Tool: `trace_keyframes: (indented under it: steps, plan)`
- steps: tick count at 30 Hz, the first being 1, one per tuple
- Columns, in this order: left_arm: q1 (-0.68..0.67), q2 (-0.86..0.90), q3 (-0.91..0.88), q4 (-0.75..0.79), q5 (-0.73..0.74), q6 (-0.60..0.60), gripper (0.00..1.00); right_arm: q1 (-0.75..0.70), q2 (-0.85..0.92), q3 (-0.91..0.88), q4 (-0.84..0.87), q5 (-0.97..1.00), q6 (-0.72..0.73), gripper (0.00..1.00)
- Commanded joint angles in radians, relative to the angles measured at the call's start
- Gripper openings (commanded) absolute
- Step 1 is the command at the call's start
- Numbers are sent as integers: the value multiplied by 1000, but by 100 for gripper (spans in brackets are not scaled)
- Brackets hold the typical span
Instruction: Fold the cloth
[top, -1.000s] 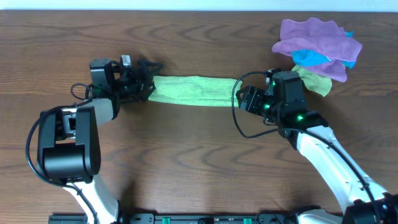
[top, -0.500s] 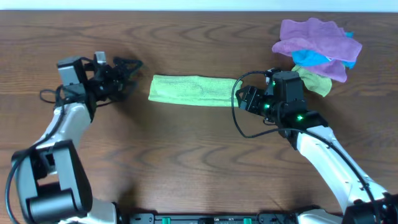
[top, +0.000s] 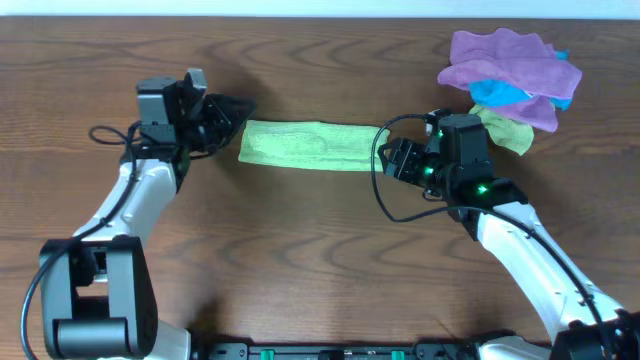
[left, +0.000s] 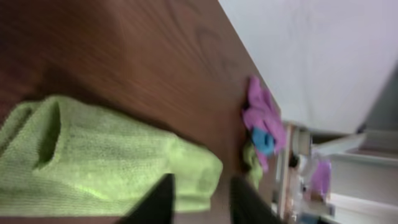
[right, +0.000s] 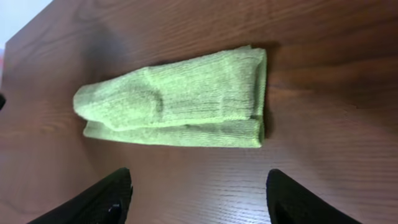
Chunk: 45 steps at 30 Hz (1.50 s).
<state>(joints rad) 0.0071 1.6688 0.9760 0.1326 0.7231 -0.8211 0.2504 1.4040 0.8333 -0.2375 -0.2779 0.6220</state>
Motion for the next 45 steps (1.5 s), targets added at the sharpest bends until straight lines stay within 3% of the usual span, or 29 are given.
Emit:
trace_keyframes:
  steps: [1,4,9,13,23,32,45]
  plan:
    - [-26,14,22,-1,-146,37,13,6,-15,11,2,-46,13,70]
    - [-53,50,22,0,-199,50,6,6,-15,11,2,-69,13,72]
    - [-95,140,22,28,-229,55,6,6,-15,11,2,-94,13,77]
    - [-112,210,34,32,-245,55,6,6,-15,11,1,-116,14,88]
    - [-145,300,55,-13,-366,81,6,6,-13,10,-29,-123,29,95]
    - [-201,321,55,-166,-477,122,6,20,84,-4,-54,-115,29,95]
    - [-210,321,55,-270,-513,180,6,63,319,-4,103,-54,74,92]
